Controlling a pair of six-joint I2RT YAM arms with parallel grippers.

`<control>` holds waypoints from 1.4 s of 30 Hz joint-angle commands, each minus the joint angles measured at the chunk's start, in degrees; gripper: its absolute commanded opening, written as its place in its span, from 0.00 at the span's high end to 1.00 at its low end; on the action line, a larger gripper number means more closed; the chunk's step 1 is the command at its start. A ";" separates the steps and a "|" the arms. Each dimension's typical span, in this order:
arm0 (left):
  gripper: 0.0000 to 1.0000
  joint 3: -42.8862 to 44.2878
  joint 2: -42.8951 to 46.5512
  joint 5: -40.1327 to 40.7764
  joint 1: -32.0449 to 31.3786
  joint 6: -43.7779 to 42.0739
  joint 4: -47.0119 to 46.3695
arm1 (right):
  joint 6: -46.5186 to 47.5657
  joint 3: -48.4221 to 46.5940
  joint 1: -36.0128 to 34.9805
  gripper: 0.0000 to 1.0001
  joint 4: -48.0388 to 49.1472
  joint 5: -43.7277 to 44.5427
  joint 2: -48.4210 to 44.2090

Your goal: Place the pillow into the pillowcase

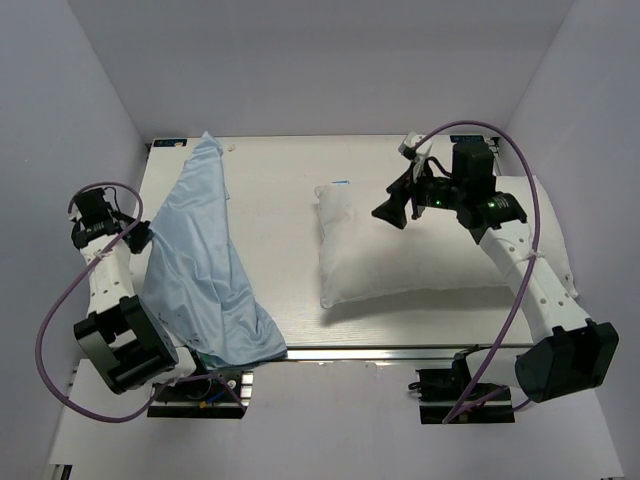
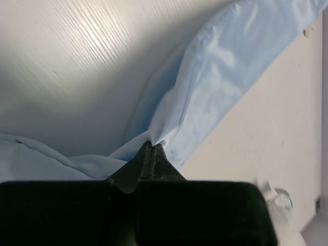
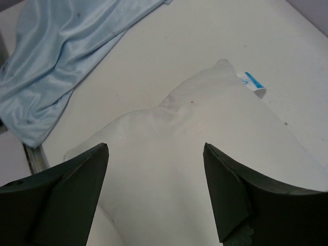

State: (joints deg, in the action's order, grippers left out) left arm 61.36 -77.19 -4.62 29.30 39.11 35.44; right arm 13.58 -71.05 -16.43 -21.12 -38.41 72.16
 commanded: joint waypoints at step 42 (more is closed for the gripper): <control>0.93 22.74 -4.19 -23.86 -7.15 17.23 -3.46 | 11.28 5.83 -53.98 0.11 33.43 26.29 24.44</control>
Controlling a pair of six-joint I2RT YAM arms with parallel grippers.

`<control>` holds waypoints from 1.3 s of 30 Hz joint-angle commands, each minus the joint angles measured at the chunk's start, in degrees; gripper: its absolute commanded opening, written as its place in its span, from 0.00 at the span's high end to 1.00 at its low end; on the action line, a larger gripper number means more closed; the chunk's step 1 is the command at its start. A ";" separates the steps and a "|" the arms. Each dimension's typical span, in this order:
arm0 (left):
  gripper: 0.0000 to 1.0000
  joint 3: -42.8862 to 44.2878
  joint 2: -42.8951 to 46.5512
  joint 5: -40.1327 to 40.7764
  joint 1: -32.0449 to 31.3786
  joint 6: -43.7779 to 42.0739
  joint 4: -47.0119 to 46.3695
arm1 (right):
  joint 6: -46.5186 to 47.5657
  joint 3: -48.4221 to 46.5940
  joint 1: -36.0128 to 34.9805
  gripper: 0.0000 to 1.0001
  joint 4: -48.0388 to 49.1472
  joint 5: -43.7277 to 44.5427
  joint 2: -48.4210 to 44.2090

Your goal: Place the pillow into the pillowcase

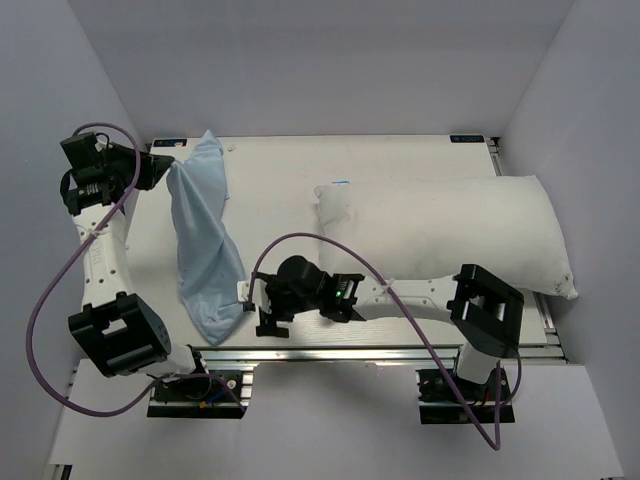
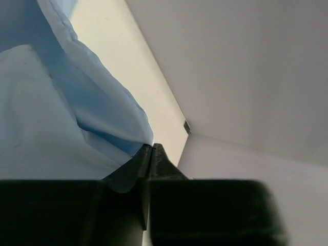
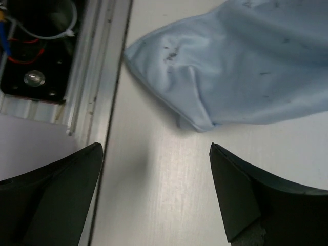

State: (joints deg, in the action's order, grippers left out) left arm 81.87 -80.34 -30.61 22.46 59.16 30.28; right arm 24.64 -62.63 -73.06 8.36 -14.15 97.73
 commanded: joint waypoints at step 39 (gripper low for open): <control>0.28 8.75 23.73 39.84 -5.93 -17.32 46.44 | 38.55 -20.25 2.22 0.12 -10.30 -11.44 20.74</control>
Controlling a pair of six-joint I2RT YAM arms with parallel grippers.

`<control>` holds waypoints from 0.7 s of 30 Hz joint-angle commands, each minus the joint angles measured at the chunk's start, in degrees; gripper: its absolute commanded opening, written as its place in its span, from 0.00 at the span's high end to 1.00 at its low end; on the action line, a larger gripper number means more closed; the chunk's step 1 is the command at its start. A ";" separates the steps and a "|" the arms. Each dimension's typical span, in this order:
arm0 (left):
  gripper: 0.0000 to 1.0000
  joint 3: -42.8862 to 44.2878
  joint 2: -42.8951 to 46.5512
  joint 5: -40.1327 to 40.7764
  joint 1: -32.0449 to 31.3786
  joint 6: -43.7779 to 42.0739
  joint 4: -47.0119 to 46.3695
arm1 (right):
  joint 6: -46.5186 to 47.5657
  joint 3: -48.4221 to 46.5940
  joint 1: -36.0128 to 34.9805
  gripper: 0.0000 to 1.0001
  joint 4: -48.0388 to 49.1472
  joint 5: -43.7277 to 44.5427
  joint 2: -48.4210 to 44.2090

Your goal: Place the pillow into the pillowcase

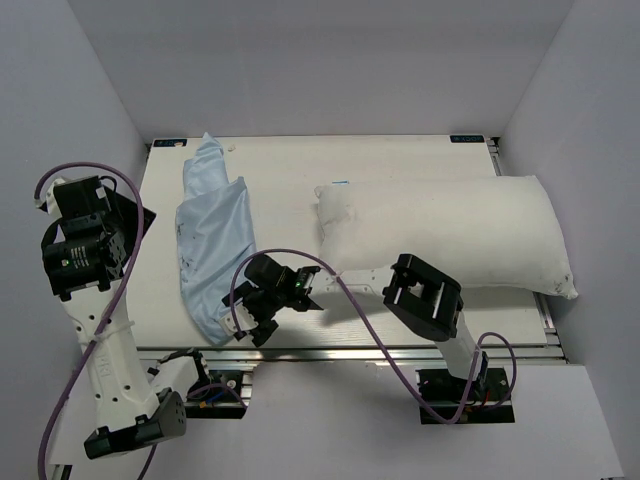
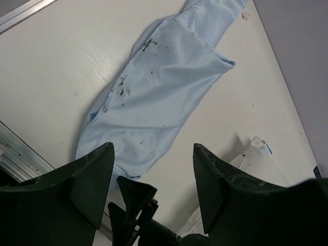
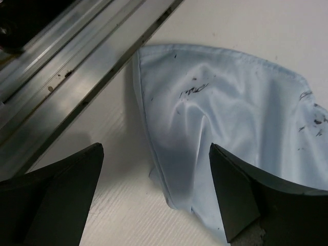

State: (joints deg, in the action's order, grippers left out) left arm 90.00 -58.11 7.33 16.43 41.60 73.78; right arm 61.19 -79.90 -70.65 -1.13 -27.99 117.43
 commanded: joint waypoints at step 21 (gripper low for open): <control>0.29 -8.95 6.77 -1.70 0.10 0.93 0.58 | -26.08 -2.90 5.06 1.00 4.28 -0.48 -7.91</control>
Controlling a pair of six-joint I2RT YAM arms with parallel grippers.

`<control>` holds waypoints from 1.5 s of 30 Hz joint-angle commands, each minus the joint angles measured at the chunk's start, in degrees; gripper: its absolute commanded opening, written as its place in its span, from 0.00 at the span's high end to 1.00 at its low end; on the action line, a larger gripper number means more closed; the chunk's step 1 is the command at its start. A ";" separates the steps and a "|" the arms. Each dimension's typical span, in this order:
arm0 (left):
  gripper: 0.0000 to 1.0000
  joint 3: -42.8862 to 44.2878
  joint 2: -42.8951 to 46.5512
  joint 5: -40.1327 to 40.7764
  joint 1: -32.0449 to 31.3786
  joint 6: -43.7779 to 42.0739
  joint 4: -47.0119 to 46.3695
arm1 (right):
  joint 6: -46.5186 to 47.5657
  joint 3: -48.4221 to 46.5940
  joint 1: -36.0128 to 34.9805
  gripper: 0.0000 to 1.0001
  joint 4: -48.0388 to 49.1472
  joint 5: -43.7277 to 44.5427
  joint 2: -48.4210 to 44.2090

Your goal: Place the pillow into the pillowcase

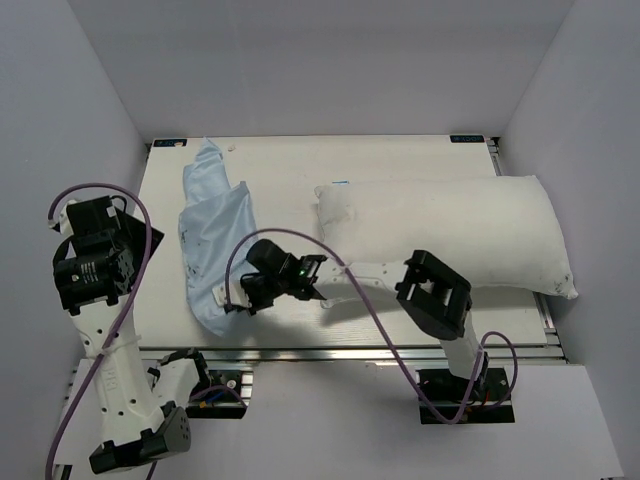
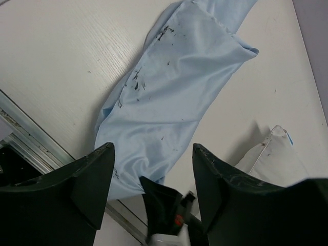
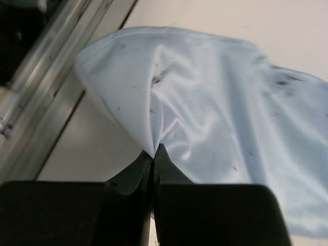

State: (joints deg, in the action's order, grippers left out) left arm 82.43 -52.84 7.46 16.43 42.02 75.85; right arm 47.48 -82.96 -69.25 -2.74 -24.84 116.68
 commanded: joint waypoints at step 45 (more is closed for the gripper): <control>0.33 -28.83 12.23 -14.76 0.10 3.77 -14.43 | -24.19 1.56 18.74 0.43 -2.45 10.57 -23.27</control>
State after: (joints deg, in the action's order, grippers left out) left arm 52.86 -41.34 -8.38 16.43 46.00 61.32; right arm 16.14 -81.93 -40.58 0.08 -23.00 89.38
